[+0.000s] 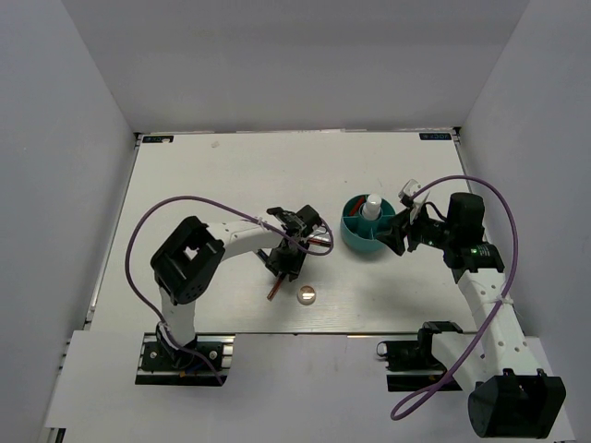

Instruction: Organize the makeup

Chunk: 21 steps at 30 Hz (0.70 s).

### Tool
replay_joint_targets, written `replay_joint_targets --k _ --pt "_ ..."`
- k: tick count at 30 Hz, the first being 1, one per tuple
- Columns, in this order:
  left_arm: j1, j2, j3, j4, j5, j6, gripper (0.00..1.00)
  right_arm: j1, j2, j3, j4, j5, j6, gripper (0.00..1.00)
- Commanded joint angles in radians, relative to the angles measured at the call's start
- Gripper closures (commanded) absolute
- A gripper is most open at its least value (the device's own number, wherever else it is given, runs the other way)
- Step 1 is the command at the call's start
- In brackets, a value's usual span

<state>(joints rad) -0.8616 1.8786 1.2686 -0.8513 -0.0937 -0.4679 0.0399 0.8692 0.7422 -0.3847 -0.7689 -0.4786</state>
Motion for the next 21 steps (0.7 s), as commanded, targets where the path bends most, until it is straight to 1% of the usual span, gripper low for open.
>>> replay_joint_targets --k 1,5,6,8,9,11,12,14,15,18,20,21 --pt "-0.004 0.016 0.002 0.023 -0.008 0.017 0.46 0.002 -0.012 0.003 0.012 -0.004 0.008 0.39" --pt "0.006 0.022 -0.029 0.044 0.009 0.023 0.51 -0.001 -0.01 0.005 0.013 -0.001 0.012 0.39" --pt "0.006 0.017 -0.04 0.052 0.012 0.023 0.55 -0.002 -0.01 0.006 0.013 -0.001 0.014 0.39" --pt "0.015 -0.002 -0.078 0.08 0.015 0.023 0.61 -0.002 -0.01 0.008 0.013 0.003 0.017 0.39" --pt "0.015 -0.013 -0.089 0.098 0.021 0.025 0.69 -0.002 -0.012 0.006 0.013 0.005 0.017 0.39" --pt "0.015 -0.041 -0.1 0.104 0.015 0.023 0.76 -0.002 -0.012 0.006 0.009 0.01 0.017 0.39" --pt "0.015 -0.053 -0.094 0.109 0.015 0.026 0.81 -0.003 -0.013 0.008 0.009 0.014 0.014 0.39" --pt "0.015 -0.094 -0.075 0.109 0.008 0.031 0.85 -0.002 -0.013 0.008 0.006 0.017 0.012 0.39" --pt "0.015 -0.113 -0.042 0.104 0.002 0.032 0.86 -0.002 -0.015 0.006 0.001 0.019 0.011 0.38" --pt "0.015 -0.17 0.058 0.1 -0.043 0.054 0.89 -0.003 -0.013 0.003 -0.003 0.022 0.005 0.28" --pt "0.015 -0.217 0.106 0.118 -0.067 0.071 0.9 0.0 -0.015 0.005 -0.003 0.023 0.005 0.28" --pt "0.015 -0.234 0.139 0.156 -0.069 0.075 0.91 -0.001 -0.015 0.003 -0.003 0.025 0.006 0.28"
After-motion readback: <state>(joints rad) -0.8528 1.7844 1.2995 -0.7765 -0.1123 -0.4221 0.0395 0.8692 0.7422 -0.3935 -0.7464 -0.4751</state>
